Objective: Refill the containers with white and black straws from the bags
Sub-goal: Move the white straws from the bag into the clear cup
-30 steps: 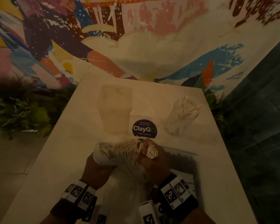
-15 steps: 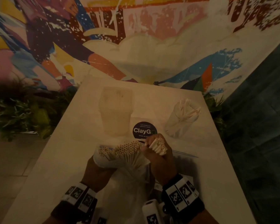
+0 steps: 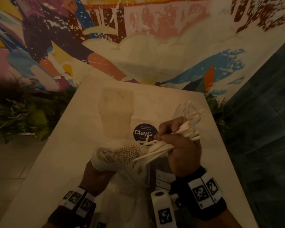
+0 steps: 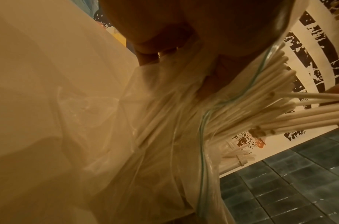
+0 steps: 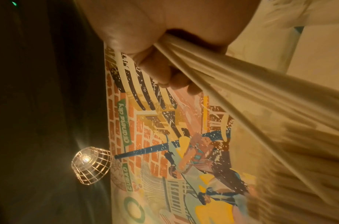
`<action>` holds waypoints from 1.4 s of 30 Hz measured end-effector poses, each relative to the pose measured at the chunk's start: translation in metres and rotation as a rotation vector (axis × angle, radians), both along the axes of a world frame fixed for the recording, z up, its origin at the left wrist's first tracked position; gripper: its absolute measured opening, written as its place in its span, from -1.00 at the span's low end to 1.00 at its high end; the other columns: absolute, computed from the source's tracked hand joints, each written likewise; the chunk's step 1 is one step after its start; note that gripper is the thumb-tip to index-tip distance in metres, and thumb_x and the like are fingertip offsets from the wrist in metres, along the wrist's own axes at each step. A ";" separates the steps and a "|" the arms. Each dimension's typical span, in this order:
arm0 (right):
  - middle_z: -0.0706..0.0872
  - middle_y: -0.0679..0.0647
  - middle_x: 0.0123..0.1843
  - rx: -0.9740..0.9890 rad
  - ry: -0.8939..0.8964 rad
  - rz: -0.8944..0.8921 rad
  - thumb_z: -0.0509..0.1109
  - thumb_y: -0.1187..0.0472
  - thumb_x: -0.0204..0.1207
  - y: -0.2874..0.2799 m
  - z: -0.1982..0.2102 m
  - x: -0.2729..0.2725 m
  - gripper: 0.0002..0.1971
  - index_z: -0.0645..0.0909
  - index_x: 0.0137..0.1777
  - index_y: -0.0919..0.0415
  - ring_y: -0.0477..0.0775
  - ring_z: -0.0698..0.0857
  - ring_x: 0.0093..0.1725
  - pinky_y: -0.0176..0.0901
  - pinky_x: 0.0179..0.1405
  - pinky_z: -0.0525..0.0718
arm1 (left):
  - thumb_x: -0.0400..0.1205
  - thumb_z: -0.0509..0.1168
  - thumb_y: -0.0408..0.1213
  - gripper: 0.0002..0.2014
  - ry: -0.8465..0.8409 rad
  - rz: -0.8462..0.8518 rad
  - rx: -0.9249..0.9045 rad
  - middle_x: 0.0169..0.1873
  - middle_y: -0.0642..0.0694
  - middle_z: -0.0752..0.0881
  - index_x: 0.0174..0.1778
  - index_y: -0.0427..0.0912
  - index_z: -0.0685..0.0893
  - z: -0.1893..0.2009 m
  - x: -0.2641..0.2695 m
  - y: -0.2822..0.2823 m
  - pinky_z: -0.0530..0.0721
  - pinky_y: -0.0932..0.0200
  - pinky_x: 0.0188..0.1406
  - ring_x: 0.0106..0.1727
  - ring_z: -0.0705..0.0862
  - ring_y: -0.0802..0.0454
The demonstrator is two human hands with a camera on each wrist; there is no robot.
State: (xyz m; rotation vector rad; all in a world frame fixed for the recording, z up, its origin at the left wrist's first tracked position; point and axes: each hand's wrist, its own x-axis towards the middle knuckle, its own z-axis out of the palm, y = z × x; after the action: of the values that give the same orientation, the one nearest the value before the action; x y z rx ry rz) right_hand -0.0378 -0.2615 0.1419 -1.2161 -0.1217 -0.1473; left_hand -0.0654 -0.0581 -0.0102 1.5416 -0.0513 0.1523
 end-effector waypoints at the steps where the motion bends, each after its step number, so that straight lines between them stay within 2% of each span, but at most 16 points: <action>1: 0.60 0.19 -0.43 0.023 -0.022 -0.004 0.42 0.39 0.00 -0.004 0.005 0.002 -0.75 0.45 -0.46 0.05 0.17 0.56 -0.38 -0.12 -0.33 0.60 | -0.01 0.51 0.45 -0.45 0.000 -0.004 0.025 -0.11 0.42 0.77 -0.08 0.54 0.70 0.001 0.000 0.000 0.73 0.39 -0.09 -0.04 0.74 0.37; 6: 0.64 0.10 -0.45 -0.023 -0.244 -0.156 0.15 0.71 0.28 -0.030 0.045 0.022 -0.66 0.41 -0.31 0.22 0.12 0.58 -0.43 -0.20 -0.36 0.58 | 0.08 0.52 0.33 -0.53 0.017 -0.006 0.103 -0.06 0.49 0.74 -0.07 0.59 0.67 -0.001 0.001 0.005 0.68 0.11 0.04 0.01 0.72 0.39; 8: 0.67 0.00 -0.44 -0.114 -0.336 -0.265 0.12 0.77 0.33 -0.044 0.059 0.039 -0.63 0.40 -0.28 0.25 0.05 0.61 -0.43 -0.20 -0.35 0.61 | 0.12 0.51 0.18 -0.58 0.011 -0.003 0.118 -0.09 0.50 0.74 -0.10 0.60 0.67 -0.001 0.002 0.004 0.70 0.18 -0.02 -0.02 0.72 0.41; 11: 0.67 -0.04 -0.37 -0.140 -0.435 -0.391 0.20 0.71 0.37 -0.065 0.069 0.071 -0.64 0.41 -0.30 0.20 0.02 0.68 -0.33 -0.11 -0.19 0.65 | 0.15 0.49 0.18 -0.58 -0.010 0.004 0.147 -0.08 0.52 0.73 -0.07 0.60 0.66 0.000 0.001 0.004 0.69 0.45 -0.07 -0.02 0.70 0.46; 13: 0.69 -0.05 -0.35 -0.095 -0.467 -0.417 0.25 0.65 0.37 -0.080 0.072 0.090 -0.66 0.41 -0.31 0.16 0.07 0.69 -0.26 -0.03 -0.08 0.65 | 0.17 0.48 0.17 -0.57 -0.018 0.008 0.150 -0.07 0.53 0.72 -0.04 0.61 0.65 0.000 0.001 0.004 0.69 0.45 -0.05 0.00 0.70 0.46; 15: 0.70 -0.03 -0.36 -0.090 -0.490 -0.419 0.27 0.64 0.34 -0.092 0.071 0.108 -0.68 0.40 -0.33 0.18 0.10 0.68 -0.26 0.05 -0.05 0.65 | 0.16 0.50 0.33 -0.54 -0.016 0.012 0.152 -0.03 0.50 0.73 0.00 0.57 0.65 -0.001 0.000 0.005 0.70 0.36 0.00 0.03 0.71 0.42; 18: 0.70 -0.07 -0.41 -0.147 -0.431 -0.449 0.25 0.68 0.31 -0.101 0.059 0.124 -0.64 0.39 -0.37 0.18 0.06 0.68 -0.29 0.04 -0.06 0.65 | 0.11 0.50 0.38 -0.48 -0.011 0.025 0.123 -0.05 0.45 0.75 0.01 0.52 0.67 -0.002 -0.001 0.004 0.71 0.29 -0.01 0.02 0.72 0.38; 21: 0.69 -0.13 -0.46 -0.227 -0.301 -0.502 0.24 0.70 0.34 -0.105 0.037 0.134 -0.58 0.42 -0.42 0.12 -0.06 0.70 -0.33 -0.14 -0.15 0.68 | 0.07 0.56 0.27 -0.48 -0.010 0.041 0.099 -0.10 0.43 0.77 -0.01 0.48 0.70 -0.003 -0.001 0.003 0.69 0.46 -0.10 -0.02 0.73 0.41; 23: 0.71 -0.12 -0.46 -0.291 -0.190 -0.494 0.21 0.66 0.43 -0.107 0.018 0.141 -0.62 0.45 -0.39 0.16 -0.11 0.70 -0.35 -0.27 -0.23 0.65 | 0.12 0.51 0.15 -0.54 -0.012 0.026 0.123 -0.11 0.49 0.75 -0.05 0.55 0.68 -0.002 -0.001 0.003 0.67 0.52 -0.11 -0.03 0.71 0.45; 26: 0.74 -0.12 -0.41 -0.410 -0.142 -0.511 0.25 0.62 0.45 -0.107 -0.004 0.148 -0.76 0.55 -0.30 0.30 -0.05 0.69 -0.29 -0.26 -0.18 0.67 | 0.13 0.51 0.16 -0.55 -0.016 0.002 0.126 -0.09 0.48 0.75 -0.04 0.54 0.68 0.000 -0.002 0.003 0.67 0.51 -0.09 -0.02 0.71 0.45; 28: 0.73 -0.12 -0.38 -0.464 -0.143 -0.573 0.30 0.57 0.45 -0.106 -0.009 0.151 -0.79 0.57 -0.25 0.25 -0.05 0.69 -0.27 -0.26 -0.14 0.69 | 0.14 0.52 0.15 -0.56 -0.012 0.004 0.097 -0.09 0.46 0.76 -0.05 0.52 0.69 0.003 -0.002 0.002 0.68 0.49 -0.10 -0.01 0.72 0.43; 31: 0.69 -0.01 -0.27 -0.547 -0.080 -0.622 0.33 0.43 0.52 -0.105 -0.009 0.151 -0.94 0.55 -0.09 0.28 -0.28 0.65 -0.32 -0.46 -0.23 0.58 | 0.16 0.48 0.38 -0.54 -0.034 0.007 0.110 -0.07 0.48 0.74 0.00 0.52 0.67 0.007 -0.003 0.001 0.67 0.49 -0.06 0.00 0.71 0.45; 34: 0.66 0.05 -0.05 -0.847 0.016 -0.701 0.34 0.19 0.58 -0.111 -0.014 0.150 -0.79 0.58 0.13 0.30 -0.10 0.57 -0.12 -0.42 -0.26 0.37 | 0.13 0.46 0.45 -0.52 -0.015 0.008 0.077 -0.06 0.46 0.75 -0.02 0.53 0.69 0.007 -0.003 0.001 0.70 0.44 -0.04 0.00 0.72 0.43; 36: 0.60 0.06 -0.02 -0.858 -0.010 -0.753 0.33 0.15 0.59 -0.112 -0.012 0.149 -0.70 0.53 0.23 0.31 -0.02 0.52 -0.08 -0.41 -0.24 0.34 | 0.09 0.48 0.44 -0.49 -0.007 0.019 0.056 -0.08 0.43 0.76 -0.03 0.50 0.70 0.005 -0.003 0.001 0.70 0.45 -0.07 -0.02 0.73 0.42; 39: 0.63 0.17 0.15 -0.829 -0.048 -0.787 0.36 0.14 0.56 -0.113 -0.014 0.151 -0.57 0.41 0.37 0.28 0.00 0.55 0.01 -0.31 -0.10 0.45 | 0.07 0.52 0.39 -0.49 0.000 0.018 0.051 -0.10 0.43 0.77 -0.05 0.48 0.71 0.006 -0.004 0.001 0.69 0.47 -0.10 -0.04 0.73 0.42; 42: 0.50 0.25 0.41 -0.873 -0.124 -0.837 0.36 0.14 0.55 -0.114 -0.021 0.150 -0.40 0.26 0.53 0.30 0.16 0.55 0.30 -0.10 0.21 0.54 | 0.08 0.55 0.30 -0.50 -0.013 0.002 0.054 -0.11 0.44 0.77 -0.03 0.49 0.71 0.008 -0.004 -0.001 0.68 0.49 -0.10 -0.04 0.73 0.44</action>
State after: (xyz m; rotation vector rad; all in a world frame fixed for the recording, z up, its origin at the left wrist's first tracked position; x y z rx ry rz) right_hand 0.1120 -0.3755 0.1206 -2.0723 0.2561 -0.9779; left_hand -0.0690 -0.0589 -0.0023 1.5942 -0.0640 0.1634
